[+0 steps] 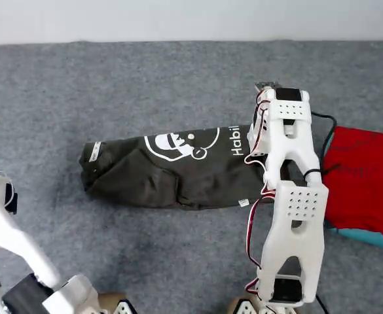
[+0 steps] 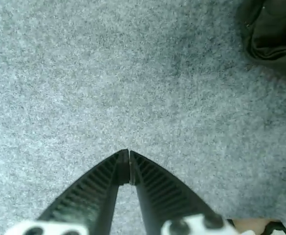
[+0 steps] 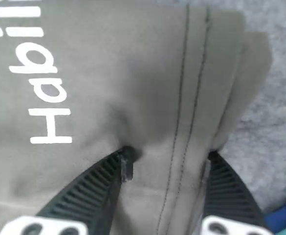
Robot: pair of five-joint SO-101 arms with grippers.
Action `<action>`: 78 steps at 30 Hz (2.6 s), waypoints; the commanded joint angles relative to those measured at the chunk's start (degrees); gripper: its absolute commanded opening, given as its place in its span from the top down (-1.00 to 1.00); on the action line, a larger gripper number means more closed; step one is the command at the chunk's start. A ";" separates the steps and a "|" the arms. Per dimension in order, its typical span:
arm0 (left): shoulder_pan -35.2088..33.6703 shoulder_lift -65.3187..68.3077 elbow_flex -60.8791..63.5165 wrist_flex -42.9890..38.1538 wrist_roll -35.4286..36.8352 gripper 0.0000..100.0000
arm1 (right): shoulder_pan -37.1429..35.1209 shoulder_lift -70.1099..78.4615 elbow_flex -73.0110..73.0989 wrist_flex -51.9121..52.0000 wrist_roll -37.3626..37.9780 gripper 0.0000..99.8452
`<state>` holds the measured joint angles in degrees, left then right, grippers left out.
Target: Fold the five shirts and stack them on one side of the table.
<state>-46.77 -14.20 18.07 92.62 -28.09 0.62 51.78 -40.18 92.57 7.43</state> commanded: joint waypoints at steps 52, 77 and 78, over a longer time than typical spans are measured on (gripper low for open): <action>0.35 -2.46 -1.71 -1.93 0.09 0.99 | -43.82 -22.11 0.26 -14.46 8.88 0.98; 0.35 -2.37 -1.63 -2.02 0.00 0.99 | -49.01 -16.75 -12.48 -14.29 11.25 0.68; 0.35 -2.37 -1.63 -2.02 0.00 0.99 | -47.34 -16.75 -12.48 -12.70 11.34 0.75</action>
<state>-46.77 -14.29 18.07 91.47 -28.09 -50.81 36.22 -48.62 75.78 18.07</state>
